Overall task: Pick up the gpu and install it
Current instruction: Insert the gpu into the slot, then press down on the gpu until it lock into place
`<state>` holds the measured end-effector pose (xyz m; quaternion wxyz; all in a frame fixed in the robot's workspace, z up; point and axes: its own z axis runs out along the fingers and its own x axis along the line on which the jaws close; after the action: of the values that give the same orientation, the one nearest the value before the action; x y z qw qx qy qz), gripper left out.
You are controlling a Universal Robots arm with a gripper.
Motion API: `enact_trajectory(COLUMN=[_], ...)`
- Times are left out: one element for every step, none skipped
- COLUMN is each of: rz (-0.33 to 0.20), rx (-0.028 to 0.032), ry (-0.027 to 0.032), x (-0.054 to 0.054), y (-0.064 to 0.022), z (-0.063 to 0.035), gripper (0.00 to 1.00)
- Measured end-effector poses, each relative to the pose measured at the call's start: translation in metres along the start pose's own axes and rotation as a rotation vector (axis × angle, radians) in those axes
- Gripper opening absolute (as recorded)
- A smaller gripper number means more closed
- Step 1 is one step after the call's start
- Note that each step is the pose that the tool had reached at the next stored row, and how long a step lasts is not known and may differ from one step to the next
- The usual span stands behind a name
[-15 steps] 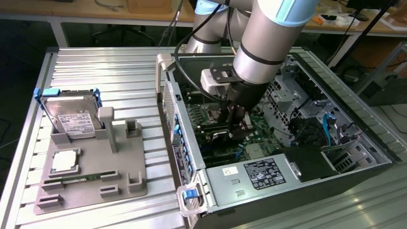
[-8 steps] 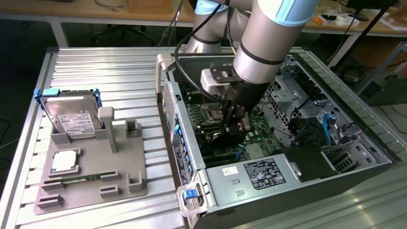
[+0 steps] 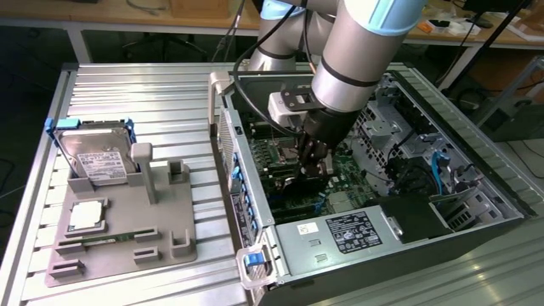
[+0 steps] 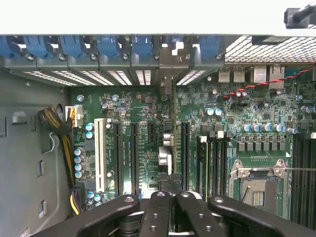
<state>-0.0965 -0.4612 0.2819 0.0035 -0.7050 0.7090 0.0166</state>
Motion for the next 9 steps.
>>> enact_trajectory(rz=[0.000, 0.000, 0.000, 0.000, 0.000, 0.000, 0.000, 0.000, 0.000], rx=[0.0000, 0.0000, 0.0000, 0.0000, 0.0000, 0.0000, 0.0000, 0.0000, -0.0001], ry=[-0.0001, 0.0000, 0.0000, -0.0001, 0.0000, 0.0000, 0.0000, 0.0000, 0.0002], x=[0.0000, 0.0000, 0.0000, 0.0000, 0.0000, 0.0000, 0.0000, 0.0000, 0.0000], y=[0.0000, 0.0000, 0.0000, 0.0000, 0.0000, 0.0000, 0.0000, 0.0000, 0.0000], z=[0.0000, 0.0000, 0.0000, 0.0000, 0.0000, 0.0000, 0.0000, 0.0000, 0.0000], gripper=[0.11, 0.11, 0.11, 0.11, 0.11, 0.11, 0.11, 0.11, 0.11])
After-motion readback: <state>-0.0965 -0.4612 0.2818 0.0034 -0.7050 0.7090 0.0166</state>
